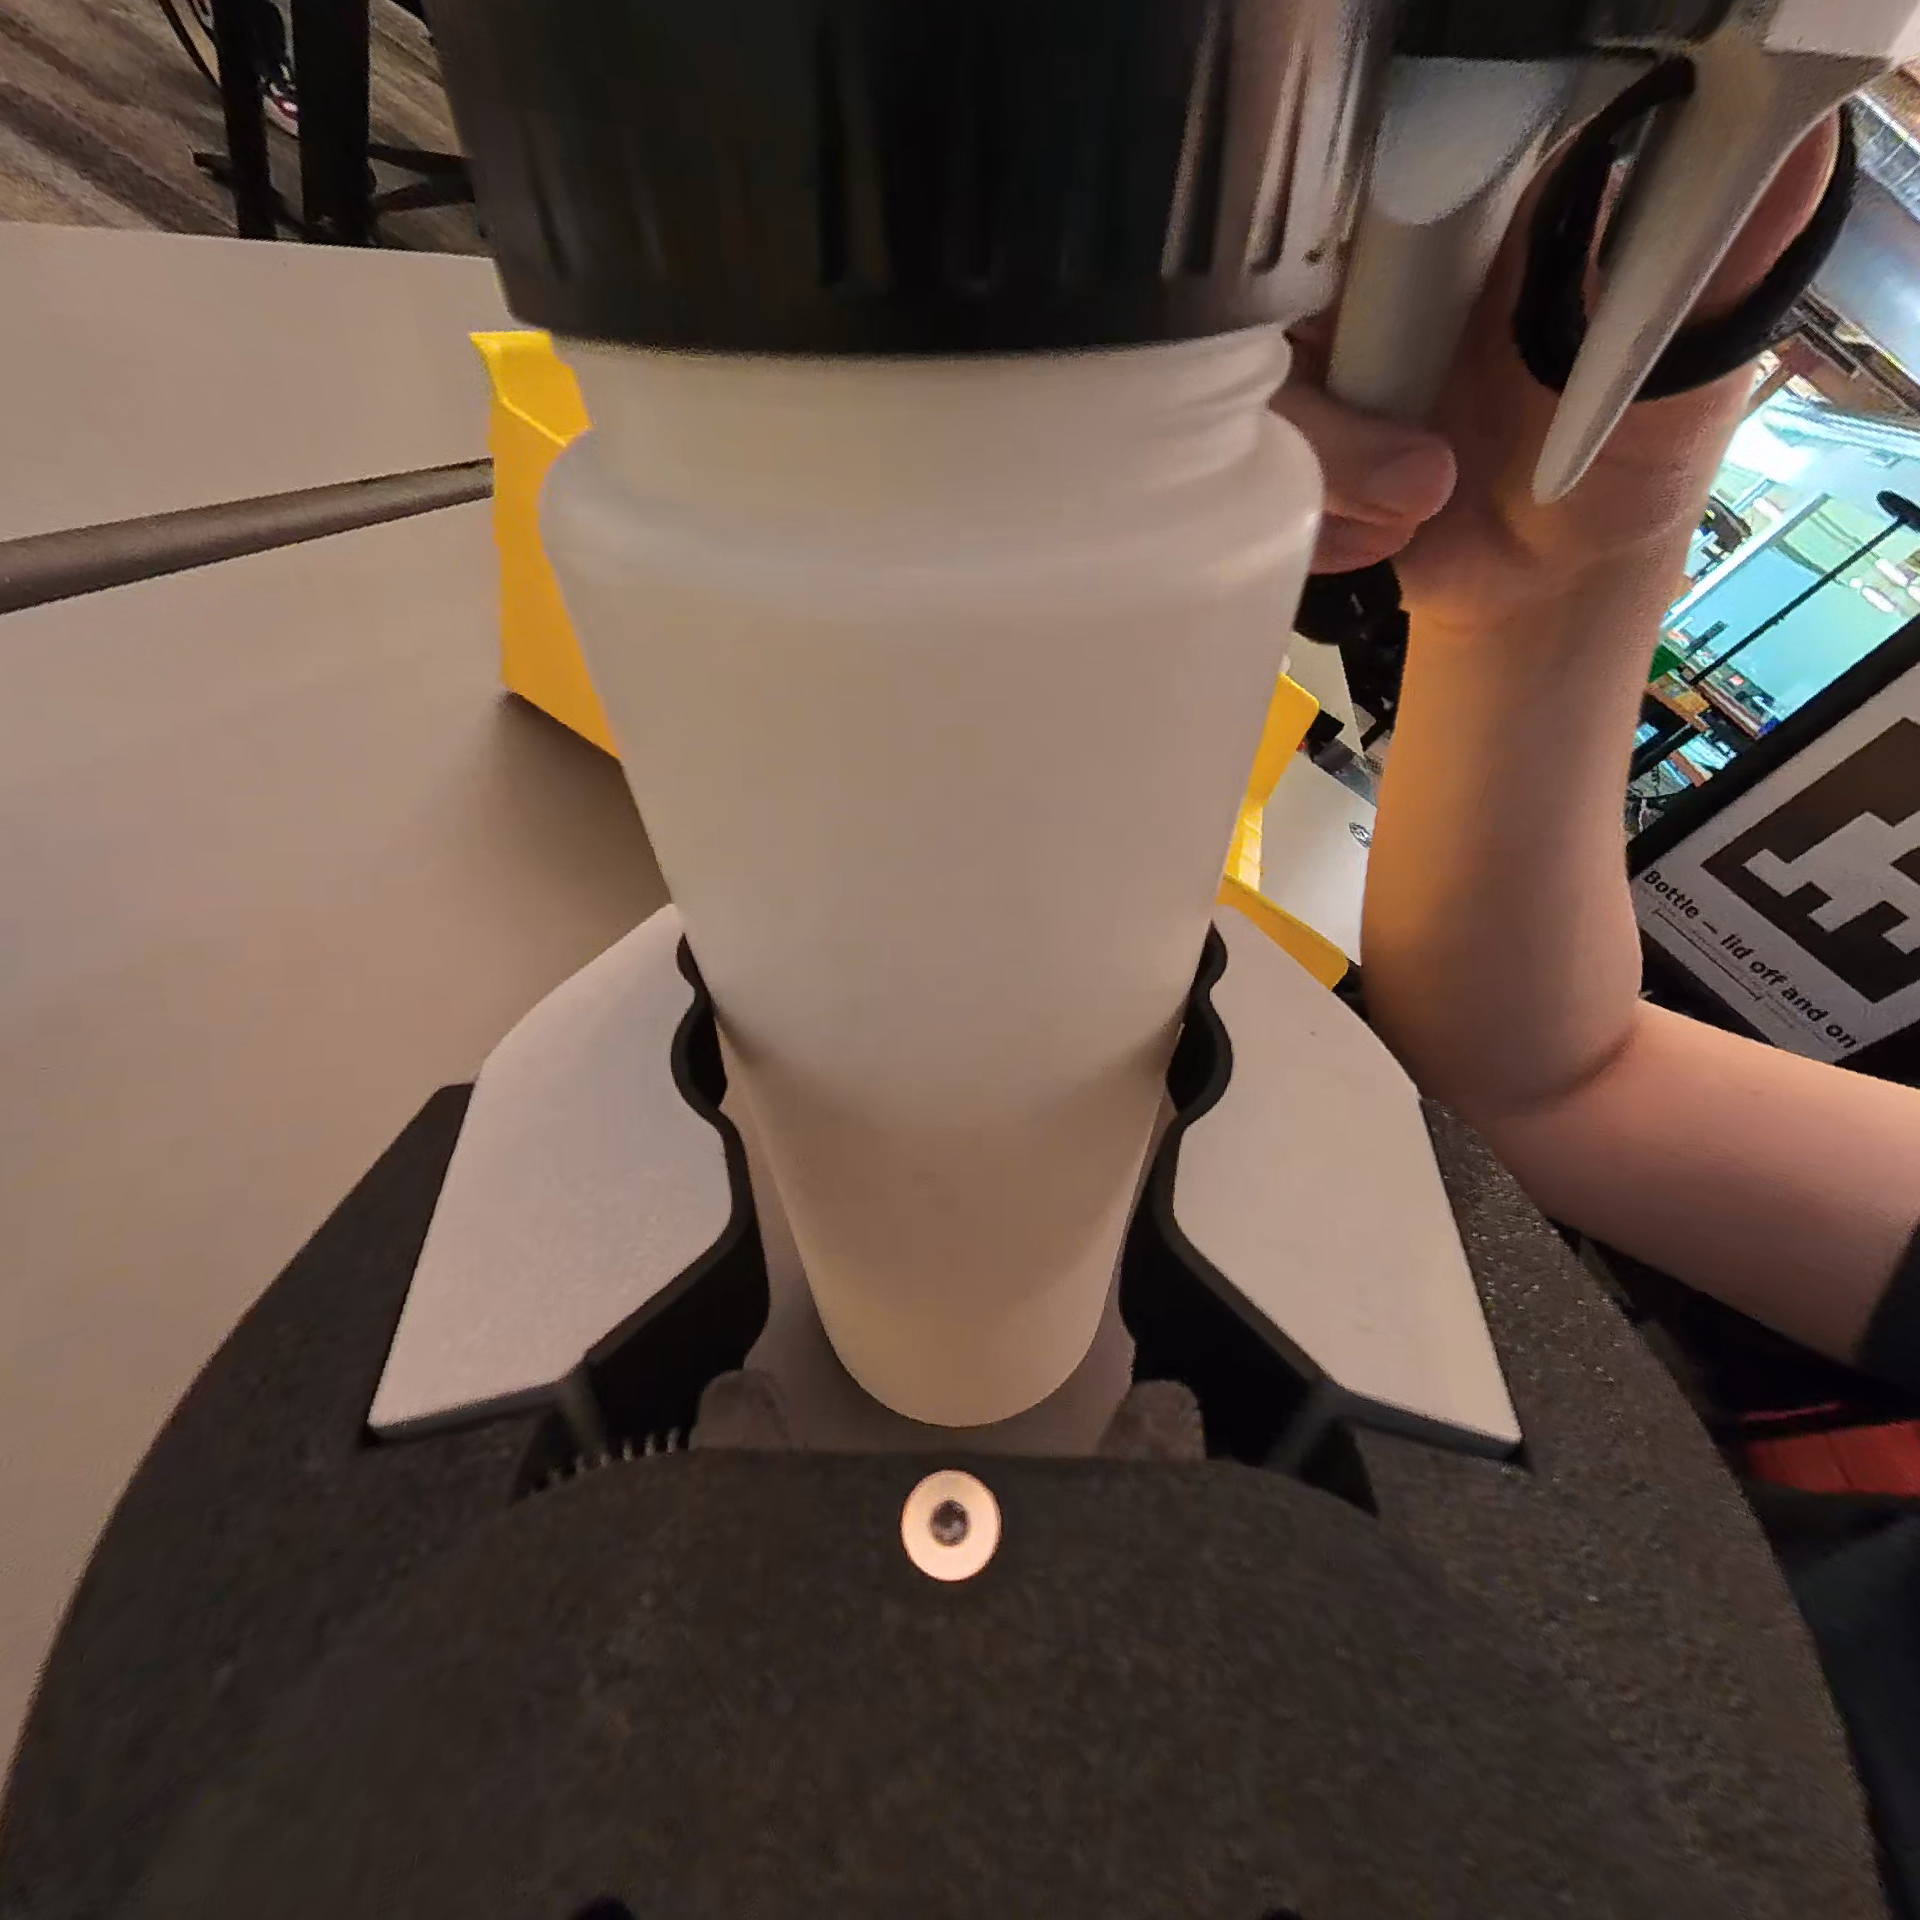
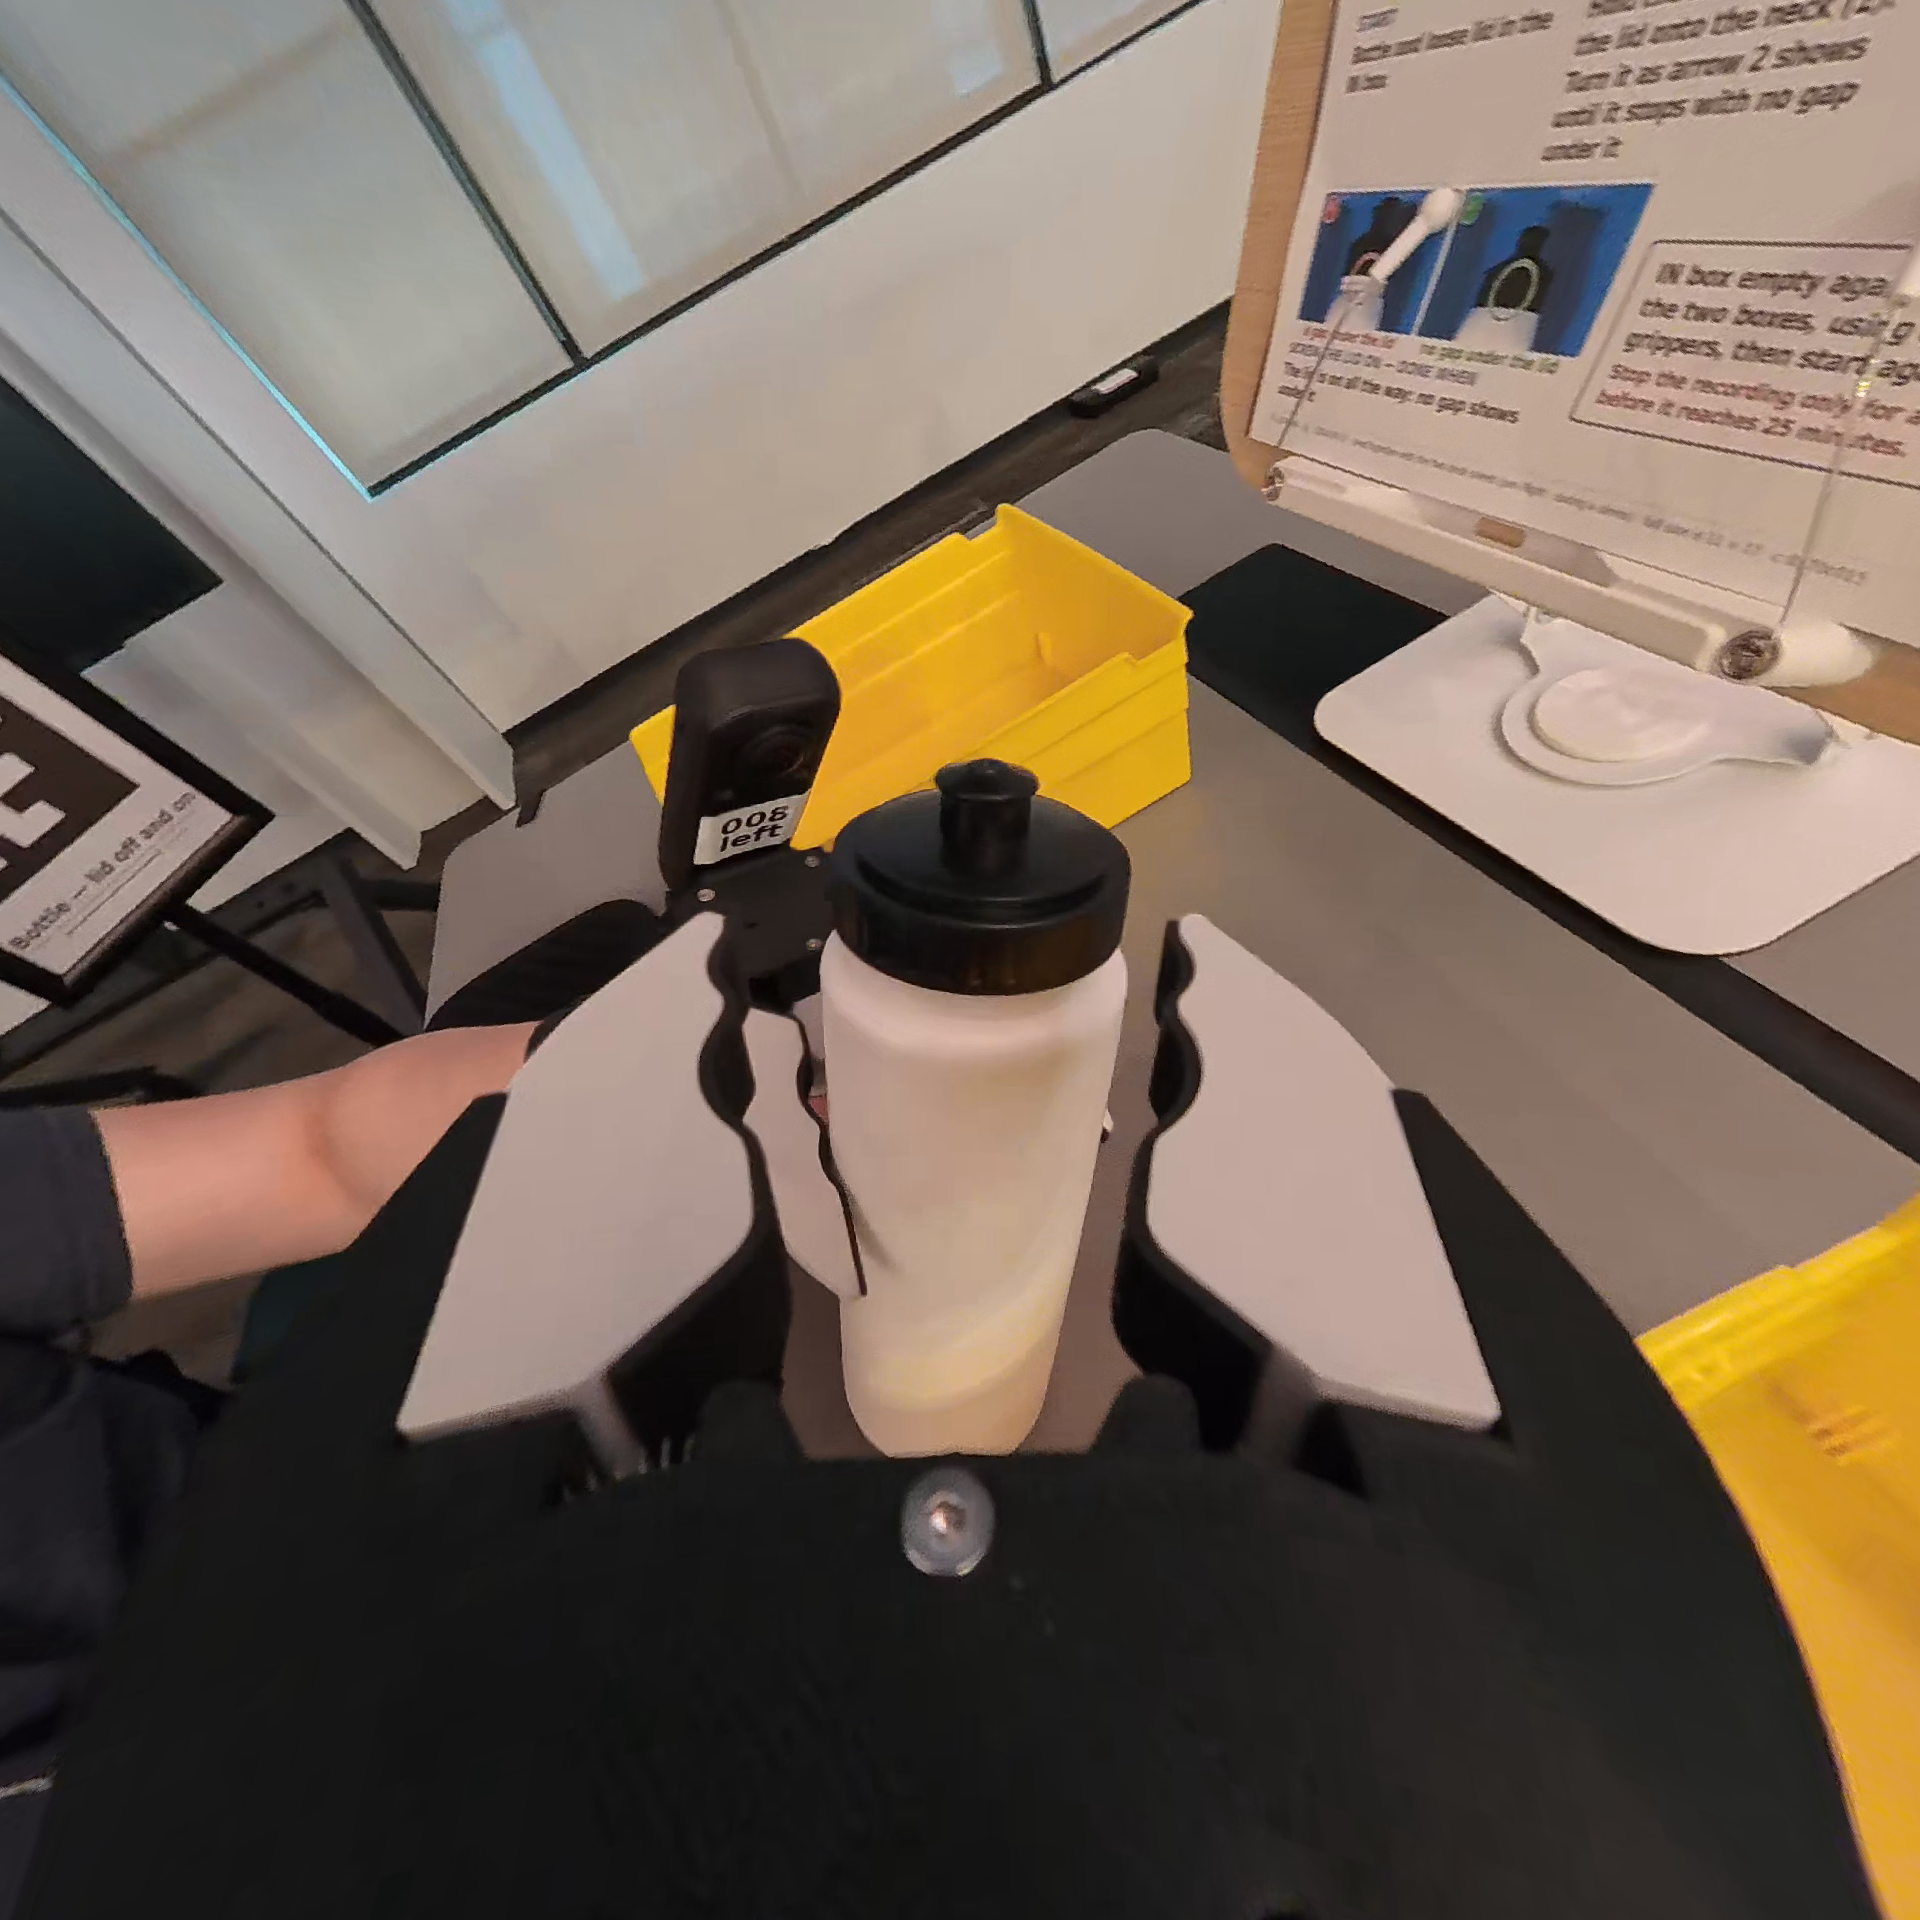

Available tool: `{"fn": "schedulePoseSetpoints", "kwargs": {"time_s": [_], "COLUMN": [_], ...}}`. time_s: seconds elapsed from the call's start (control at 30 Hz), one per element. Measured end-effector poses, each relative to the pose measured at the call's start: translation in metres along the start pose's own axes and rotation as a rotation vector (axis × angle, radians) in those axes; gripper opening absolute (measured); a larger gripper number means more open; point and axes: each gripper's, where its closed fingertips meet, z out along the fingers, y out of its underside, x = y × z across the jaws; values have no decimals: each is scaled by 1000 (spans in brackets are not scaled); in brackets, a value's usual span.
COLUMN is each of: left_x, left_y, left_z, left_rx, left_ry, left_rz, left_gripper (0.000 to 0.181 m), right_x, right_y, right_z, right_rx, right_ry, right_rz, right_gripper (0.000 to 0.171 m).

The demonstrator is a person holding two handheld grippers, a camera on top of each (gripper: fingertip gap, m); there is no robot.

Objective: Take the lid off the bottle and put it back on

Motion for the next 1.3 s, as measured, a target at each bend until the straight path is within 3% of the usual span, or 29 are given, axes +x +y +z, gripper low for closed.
{"fn": "schedulePoseSetpoints", "kwargs": {"time_s": [0.13, 0.27, 0.53, 0.77, 1.0, 1.2, 1.3], "left_x": [2, 12, 18, 14, -5, -28, -28], "left_y": [1, 6, 8, 9, -1, -11, -11], "left_z": [-1, -1, 0, -1, -1, -7, -7], "left_rx": [-21, -62, -24, 11, 74, 100, 93], "left_ry": [6, 55, 61, 17, -161, -408, -390], "left_rz": [18, 112, 351, 500, 507, 433, 439], "left_gripper": [86, 86, 86, 86, 86, 86, 86], "right_x": [-1, -7, -41, -45, -35, -17, -18], "right_y": [1, 4, 14, 27, 24, 13, 13], "right_z": [10, 12, 3, 9, 15, 27, 28], "right_rx": [3, -23, -12, -88, -111, -44, -56], "right_ry": [30, -22, -264, -252, -90, 130, 168], "right_rz": [18, -109, -344, -422, -446, -307, -332], "right_gripper": [76, 78, 79, 70, 70, 70, 69]}}
